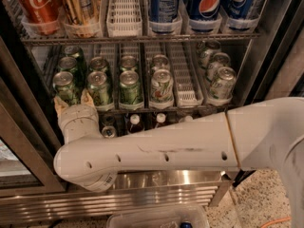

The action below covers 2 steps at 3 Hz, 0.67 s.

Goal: Pick green can from middle shelf of fridge

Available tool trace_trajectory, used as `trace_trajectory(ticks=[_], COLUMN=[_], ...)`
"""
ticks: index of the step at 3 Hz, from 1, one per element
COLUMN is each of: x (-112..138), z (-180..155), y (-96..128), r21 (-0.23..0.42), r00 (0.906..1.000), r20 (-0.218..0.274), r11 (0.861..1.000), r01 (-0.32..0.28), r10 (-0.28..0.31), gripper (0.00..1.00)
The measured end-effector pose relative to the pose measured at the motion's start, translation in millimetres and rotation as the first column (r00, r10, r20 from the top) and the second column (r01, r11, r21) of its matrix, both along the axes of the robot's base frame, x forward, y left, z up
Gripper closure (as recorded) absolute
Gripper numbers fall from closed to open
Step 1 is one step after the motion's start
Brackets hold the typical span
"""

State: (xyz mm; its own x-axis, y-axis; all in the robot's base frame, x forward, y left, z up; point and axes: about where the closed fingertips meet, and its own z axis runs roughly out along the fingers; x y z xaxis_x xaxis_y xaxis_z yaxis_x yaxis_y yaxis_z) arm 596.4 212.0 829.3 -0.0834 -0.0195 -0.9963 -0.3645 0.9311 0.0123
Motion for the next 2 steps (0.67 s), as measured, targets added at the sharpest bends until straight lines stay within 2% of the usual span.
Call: trace_trajectory(ticks=[2], x=[3.3], z=[2.7], y=[13.8], r21=[0.041], r00=[0.9999], r20=[-0.012], r11=[0.999], r01=[0.009], r10=[-0.008], gripper=[0.35])
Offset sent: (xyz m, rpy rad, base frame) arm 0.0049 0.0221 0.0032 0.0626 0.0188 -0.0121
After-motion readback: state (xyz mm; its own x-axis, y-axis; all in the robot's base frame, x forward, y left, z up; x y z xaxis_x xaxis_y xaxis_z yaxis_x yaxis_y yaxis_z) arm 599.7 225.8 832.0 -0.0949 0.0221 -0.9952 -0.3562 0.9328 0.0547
